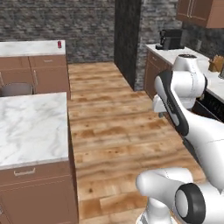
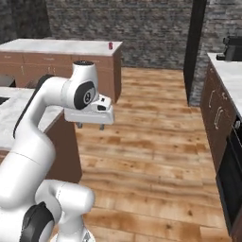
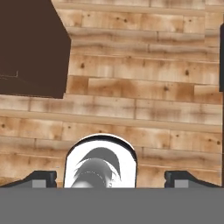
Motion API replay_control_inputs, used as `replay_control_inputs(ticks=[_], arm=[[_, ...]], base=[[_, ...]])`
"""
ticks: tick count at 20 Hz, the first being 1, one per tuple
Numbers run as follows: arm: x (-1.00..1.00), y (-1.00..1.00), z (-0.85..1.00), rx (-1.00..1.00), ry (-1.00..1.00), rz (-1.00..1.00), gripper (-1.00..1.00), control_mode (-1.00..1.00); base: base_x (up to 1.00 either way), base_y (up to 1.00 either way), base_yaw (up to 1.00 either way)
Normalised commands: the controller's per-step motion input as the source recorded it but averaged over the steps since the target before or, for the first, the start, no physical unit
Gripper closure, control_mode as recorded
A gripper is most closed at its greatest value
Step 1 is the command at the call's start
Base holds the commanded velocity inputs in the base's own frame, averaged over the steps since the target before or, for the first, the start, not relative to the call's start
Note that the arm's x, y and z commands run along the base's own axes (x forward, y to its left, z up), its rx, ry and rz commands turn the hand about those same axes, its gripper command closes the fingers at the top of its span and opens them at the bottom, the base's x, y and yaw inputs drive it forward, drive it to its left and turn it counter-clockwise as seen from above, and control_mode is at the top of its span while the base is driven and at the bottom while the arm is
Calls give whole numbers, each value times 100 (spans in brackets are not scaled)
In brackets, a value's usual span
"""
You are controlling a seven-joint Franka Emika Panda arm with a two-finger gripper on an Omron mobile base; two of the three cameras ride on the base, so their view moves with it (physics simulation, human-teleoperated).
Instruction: Four empty soda cans are scattered around the kitchen. Gather all the cans and cluster them next to the stove for recycling.
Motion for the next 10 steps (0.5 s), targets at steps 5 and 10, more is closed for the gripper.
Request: replay_control_inputs(ticks=[5,10], arm=[[0,0,0,0,0,0,-100,100],[0,0,0,0,0,0,-100,100]], base=[[100,-31,1],[100,-2,1]])
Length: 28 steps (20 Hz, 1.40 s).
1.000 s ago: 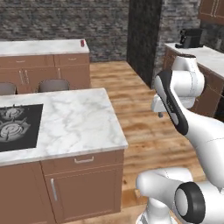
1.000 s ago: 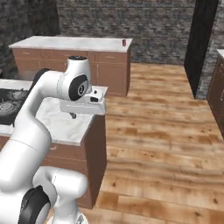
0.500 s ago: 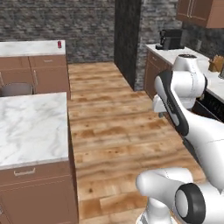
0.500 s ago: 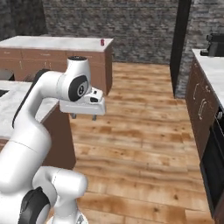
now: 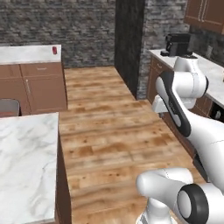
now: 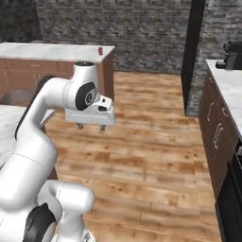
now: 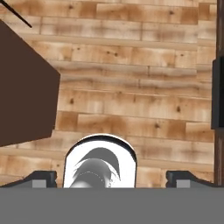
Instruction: Four empty soda cans are scattered around the kitchen. Gather all the cans and cluster them next to the stove for recycling.
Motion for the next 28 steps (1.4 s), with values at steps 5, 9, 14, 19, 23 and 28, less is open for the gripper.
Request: replay_control_inputs(ticks=[5,9,14,19,23,28], arm=[[0,0,0,0,0,0,-100,100],[0,0,0,0,0,0,-100,100],[0,0,0,0,0,0,-100,100],[0,0,0,0,0,0,-100,100],[0,0,0,0,0,0,-100,100],[0,0,0,0,0,0,-100,100]], base=[[100,-3,0],[100,-12,0],[100,-13,0],[100,-17,0],[100,-15,0],[100,-11,0]])
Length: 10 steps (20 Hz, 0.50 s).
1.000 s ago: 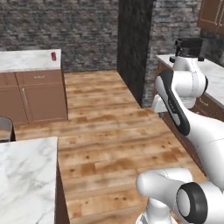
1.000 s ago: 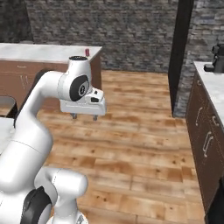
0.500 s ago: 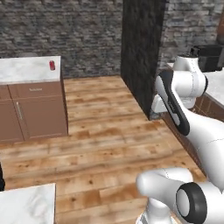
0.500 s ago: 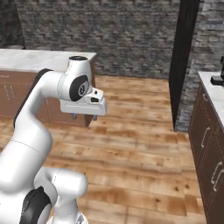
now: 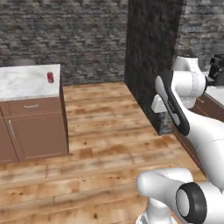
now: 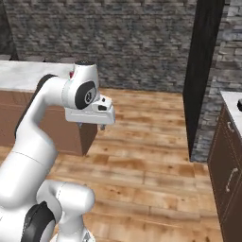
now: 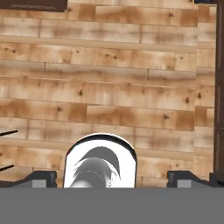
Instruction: Four empty soda cans are scattered around the kitchen. Gather all the cans and cluster them next to the stove for recycling.
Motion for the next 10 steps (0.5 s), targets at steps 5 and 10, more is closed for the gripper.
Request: replay_control_inputs(ticks=[5,10], arm=[[0,0,0,0,0,0,-100,100],[0,0,0,0,0,0,-100,100]], base=[[100,-8,0],[100,-6,0]])
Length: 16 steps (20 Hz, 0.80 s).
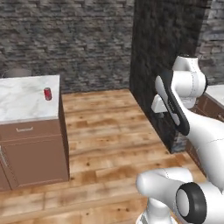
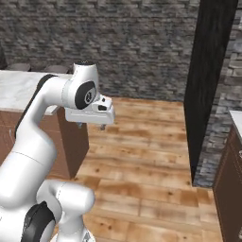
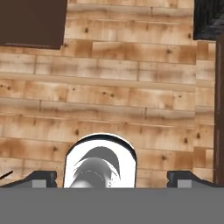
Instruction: Four empty soda cans are scattered around the kitchen. Gather all the cans and cluster them next to the stove for recycling.
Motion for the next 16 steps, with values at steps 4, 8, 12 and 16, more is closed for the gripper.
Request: replay_control_inputs(ticks=[4,8,12,16], arm=[[0,0,0,0,0,0,-100,100],[0,0,0,0,0,0,-100,100],[0,0,0,0,0,0,-100,100],[0,0,0,0,0,0,-100,100]], base=[[100,-1,0],[100,0,0],[100,3,0],[94,46,0]])
